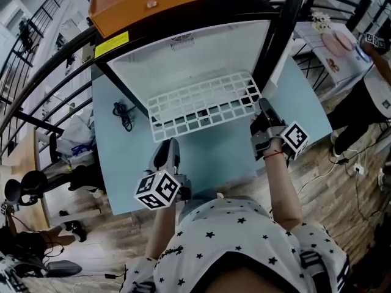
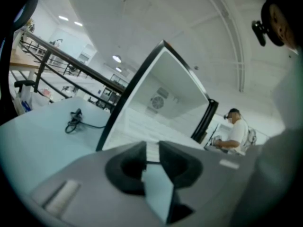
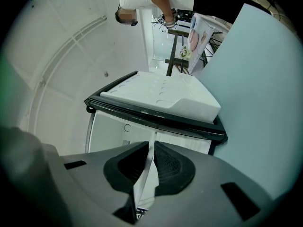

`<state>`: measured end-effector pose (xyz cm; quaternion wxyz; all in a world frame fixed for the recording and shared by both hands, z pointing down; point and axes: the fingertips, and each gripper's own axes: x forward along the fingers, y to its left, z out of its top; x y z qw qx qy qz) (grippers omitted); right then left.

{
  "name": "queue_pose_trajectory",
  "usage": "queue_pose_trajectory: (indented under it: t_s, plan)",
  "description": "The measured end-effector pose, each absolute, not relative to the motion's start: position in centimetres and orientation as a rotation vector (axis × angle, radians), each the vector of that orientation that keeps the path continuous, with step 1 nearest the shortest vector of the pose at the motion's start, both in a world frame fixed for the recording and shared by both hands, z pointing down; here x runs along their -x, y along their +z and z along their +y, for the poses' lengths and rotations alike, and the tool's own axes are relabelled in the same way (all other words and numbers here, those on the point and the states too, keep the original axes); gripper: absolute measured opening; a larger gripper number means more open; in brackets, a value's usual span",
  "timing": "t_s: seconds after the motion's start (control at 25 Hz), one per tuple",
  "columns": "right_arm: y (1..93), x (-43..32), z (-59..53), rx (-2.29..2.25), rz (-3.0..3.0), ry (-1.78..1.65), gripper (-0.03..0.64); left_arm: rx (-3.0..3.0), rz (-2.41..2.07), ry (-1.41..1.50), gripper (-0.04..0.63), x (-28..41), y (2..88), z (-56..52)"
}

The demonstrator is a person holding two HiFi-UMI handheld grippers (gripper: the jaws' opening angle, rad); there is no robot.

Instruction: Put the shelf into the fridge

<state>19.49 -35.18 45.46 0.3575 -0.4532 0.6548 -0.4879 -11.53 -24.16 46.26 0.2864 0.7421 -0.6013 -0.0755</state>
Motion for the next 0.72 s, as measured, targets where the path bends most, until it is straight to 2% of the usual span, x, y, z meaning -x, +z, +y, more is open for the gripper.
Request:
queue_pose_trajectory:
  t_s: [0.72]
  plan:
    - [45.5,-19.1,-37.8,1.181,1.701,-1.250,0.044,-1.972,-1.609,-0.229,0.083,11.6,45.7,-26.2]
